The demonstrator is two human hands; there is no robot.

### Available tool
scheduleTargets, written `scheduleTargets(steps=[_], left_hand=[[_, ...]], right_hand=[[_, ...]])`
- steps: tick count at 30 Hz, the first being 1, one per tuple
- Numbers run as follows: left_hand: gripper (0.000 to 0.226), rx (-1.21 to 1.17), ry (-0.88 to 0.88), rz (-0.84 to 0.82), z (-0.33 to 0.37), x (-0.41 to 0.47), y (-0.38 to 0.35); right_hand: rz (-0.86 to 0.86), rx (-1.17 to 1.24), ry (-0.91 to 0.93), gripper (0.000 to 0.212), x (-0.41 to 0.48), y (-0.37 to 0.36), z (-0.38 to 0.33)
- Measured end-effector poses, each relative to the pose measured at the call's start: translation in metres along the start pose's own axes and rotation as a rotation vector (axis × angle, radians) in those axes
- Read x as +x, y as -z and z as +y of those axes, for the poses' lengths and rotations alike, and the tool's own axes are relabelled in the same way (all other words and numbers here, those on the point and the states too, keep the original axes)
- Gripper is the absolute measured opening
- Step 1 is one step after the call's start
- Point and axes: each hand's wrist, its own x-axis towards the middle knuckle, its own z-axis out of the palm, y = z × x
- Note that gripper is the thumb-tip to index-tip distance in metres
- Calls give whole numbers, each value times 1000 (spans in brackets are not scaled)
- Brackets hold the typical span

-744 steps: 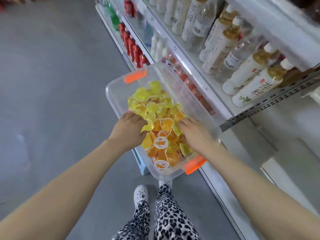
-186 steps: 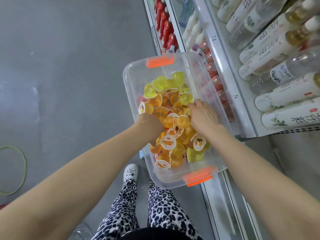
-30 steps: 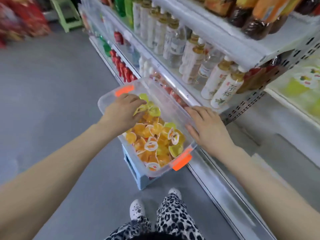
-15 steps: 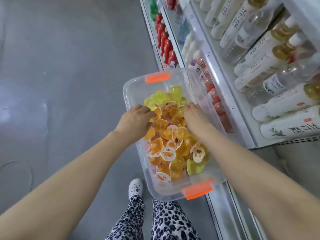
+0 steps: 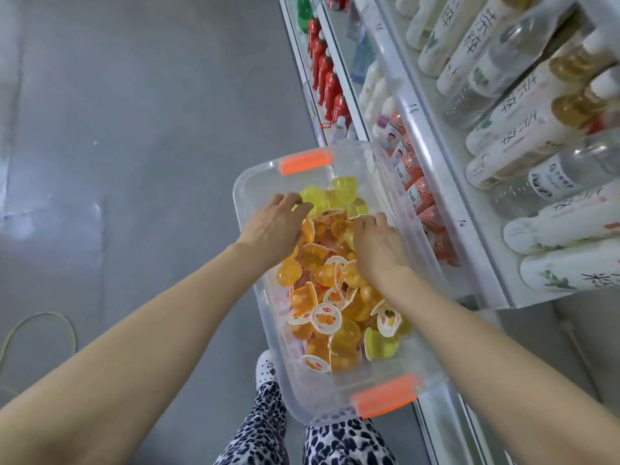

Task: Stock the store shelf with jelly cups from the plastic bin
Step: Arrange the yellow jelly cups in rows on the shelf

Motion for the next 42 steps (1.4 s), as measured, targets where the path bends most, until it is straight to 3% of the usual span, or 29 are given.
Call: scheduleTargets(steps=[4, 7, 15, 19, 26, 34, 42], left_hand=[[72, 74, 1, -31, 4, 42, -8], [79, 117, -38, -13, 8, 56, -15], [58, 219, -101, -115, 0, 59, -25], [54, 42, -100, -205, 7, 45, -20], [62, -97, -207, -124, 31, -2, 9], [64, -326, -379, 10, 76, -63, 46], [59, -354, -666, 83, 150, -96, 73]], right_hand=[[77, 2, 36, 52, -21, -2, 7], [16, 25, 3, 54, -31, -5, 11], [34, 260, -130, 49, -49, -5, 14], [103, 484, -220, 44, -64, -7, 15], [291, 492, -261, 50, -118, 12, 13], [469, 562, -469, 49, -211, 34, 15], [671, 534, -726, 43, -313, 54, 29]])
